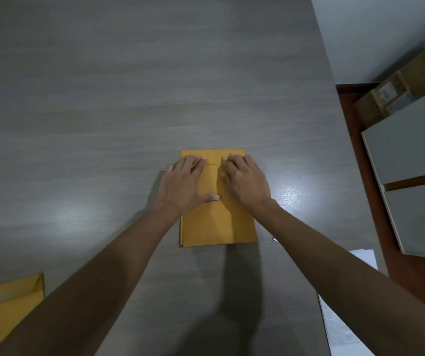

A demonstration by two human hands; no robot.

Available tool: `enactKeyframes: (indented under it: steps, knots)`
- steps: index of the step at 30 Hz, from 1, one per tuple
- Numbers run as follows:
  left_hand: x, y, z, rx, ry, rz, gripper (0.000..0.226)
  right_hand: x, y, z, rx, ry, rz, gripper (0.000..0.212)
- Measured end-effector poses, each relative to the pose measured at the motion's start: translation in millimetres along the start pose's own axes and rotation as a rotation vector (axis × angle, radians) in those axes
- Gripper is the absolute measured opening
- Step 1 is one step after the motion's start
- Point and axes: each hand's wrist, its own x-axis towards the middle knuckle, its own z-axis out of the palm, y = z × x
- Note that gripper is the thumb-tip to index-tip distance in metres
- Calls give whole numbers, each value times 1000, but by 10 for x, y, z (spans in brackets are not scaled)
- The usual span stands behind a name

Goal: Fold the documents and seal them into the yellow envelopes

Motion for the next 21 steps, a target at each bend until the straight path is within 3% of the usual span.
enactKeyframes:
  steps: [9,17,21]
  knots:
    - [-10,46,-6,-27,-35,-15,113,-11,17,9,8,17,6,36]
    - [-35,103,-42,25,-120,-16,136,40,136,-224,178,-255,31,70]
    - [-50,91,-38,30,-123,-14,136,46,126,-242,176,-256,41,73]
